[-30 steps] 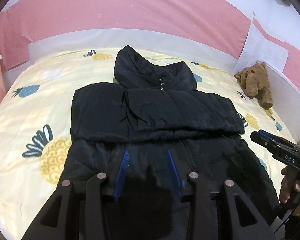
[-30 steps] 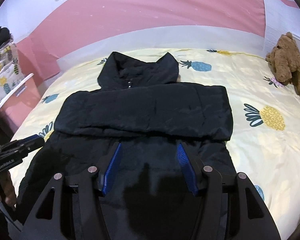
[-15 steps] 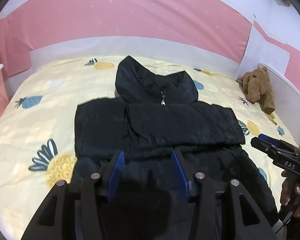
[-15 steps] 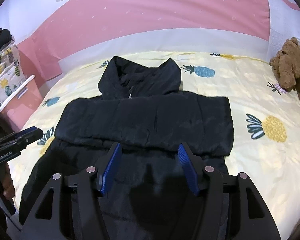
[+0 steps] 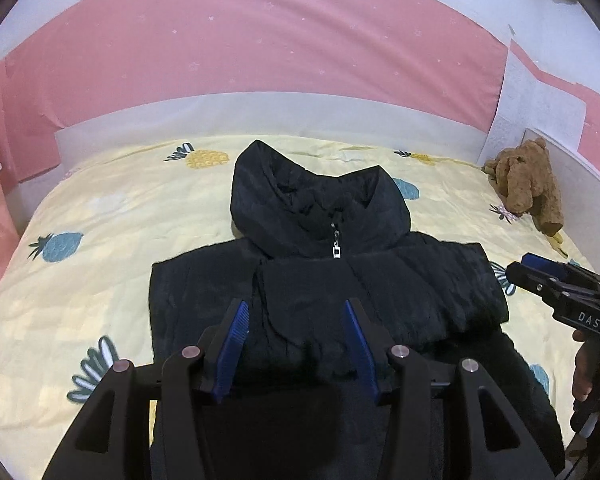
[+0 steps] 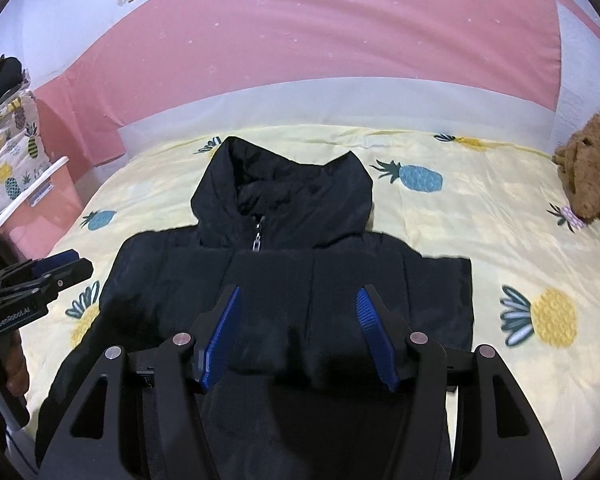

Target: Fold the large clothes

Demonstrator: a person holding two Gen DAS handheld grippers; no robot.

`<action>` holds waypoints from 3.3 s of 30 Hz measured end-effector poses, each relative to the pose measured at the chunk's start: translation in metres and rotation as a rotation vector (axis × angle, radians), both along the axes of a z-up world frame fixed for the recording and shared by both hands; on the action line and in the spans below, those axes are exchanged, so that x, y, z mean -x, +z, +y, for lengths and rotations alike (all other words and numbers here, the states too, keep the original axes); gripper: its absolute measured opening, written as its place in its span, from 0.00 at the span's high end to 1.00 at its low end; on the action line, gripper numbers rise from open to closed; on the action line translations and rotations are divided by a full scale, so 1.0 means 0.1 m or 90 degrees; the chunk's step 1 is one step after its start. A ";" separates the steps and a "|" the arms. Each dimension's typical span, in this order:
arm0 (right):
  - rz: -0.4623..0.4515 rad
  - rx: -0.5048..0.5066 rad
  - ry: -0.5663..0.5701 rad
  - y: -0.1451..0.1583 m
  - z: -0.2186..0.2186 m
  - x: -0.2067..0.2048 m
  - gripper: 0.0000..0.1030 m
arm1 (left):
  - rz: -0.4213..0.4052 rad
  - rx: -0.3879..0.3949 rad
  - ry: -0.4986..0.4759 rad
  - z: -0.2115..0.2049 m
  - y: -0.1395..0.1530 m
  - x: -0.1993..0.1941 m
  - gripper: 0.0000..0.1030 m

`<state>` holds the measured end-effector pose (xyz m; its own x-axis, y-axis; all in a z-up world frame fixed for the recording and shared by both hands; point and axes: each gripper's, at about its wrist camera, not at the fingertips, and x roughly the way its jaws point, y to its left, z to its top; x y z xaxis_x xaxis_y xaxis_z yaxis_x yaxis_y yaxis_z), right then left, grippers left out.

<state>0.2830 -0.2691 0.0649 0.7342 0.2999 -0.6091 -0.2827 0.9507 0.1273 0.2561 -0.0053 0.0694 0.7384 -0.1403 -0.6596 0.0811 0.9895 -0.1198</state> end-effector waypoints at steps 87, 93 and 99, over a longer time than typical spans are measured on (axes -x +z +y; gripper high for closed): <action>0.087 -0.081 -0.022 -0.65 -0.44 0.21 0.69 | 0.065 0.100 0.009 0.66 -0.76 0.52 0.91; 0.071 -0.077 0.043 -0.66 0.05 0.05 0.69 | 0.015 0.122 -0.043 0.32 -0.52 0.09 0.80; 0.174 -0.065 0.048 -1.47 0.16 -0.06 0.66 | 0.100 0.104 -0.036 0.25 -1.18 -0.09 0.80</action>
<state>0.2888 -0.2532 -0.0817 0.5202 0.4166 -0.7455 -0.2934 0.9070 0.3022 0.2656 0.0196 -0.0491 0.6165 -0.2935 -0.7306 0.1037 0.9501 -0.2942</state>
